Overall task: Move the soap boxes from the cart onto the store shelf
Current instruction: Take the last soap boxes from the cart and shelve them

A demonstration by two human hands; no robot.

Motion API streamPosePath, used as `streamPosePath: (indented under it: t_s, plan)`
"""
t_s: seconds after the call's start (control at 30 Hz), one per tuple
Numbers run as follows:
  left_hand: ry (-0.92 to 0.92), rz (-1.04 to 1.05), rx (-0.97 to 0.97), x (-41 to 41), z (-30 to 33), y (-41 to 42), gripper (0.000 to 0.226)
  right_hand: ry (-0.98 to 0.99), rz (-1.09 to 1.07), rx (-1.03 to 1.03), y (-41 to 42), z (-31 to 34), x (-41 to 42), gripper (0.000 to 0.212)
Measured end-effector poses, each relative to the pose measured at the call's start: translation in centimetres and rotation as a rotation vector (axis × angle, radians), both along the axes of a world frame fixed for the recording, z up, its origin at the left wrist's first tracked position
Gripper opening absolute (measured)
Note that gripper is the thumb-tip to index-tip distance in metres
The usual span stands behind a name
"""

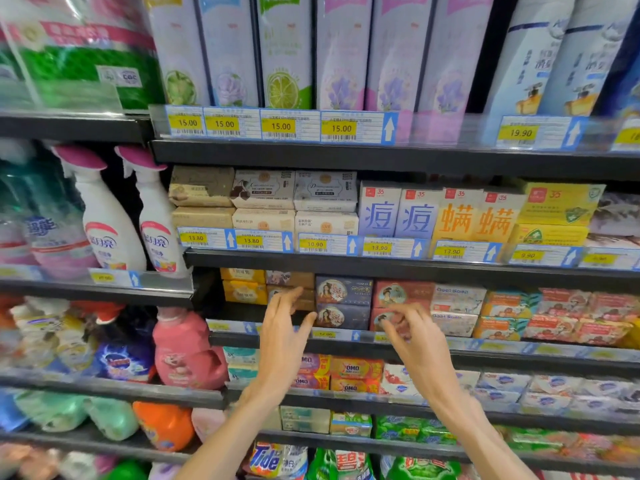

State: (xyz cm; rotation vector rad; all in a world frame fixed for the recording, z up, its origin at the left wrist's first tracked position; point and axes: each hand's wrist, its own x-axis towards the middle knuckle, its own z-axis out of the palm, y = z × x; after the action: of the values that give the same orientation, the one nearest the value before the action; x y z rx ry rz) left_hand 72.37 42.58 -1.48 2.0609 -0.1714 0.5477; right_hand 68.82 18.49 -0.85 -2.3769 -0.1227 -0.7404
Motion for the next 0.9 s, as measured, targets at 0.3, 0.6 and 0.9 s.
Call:
streamPosePath:
  t_s: [0.3,0.6,0.9]
  plan:
    - [-0.035,0.24,0.329,-11.0,-2.7,11.0,0.038,0.081,0.512,-0.361,12.0,-2.2,-0.6,0.036]
    - [0.117,0.643,0.398,-26.4,-4.8,28.2,0.045,0.155,1.018,-0.434,33.1,-2.9,-5.2,0.055]
    - [0.212,0.954,0.458,-42.7,-5.3,46.3,0.051,0.066,1.326,-0.552,57.7,-2.6,-14.9,0.06]
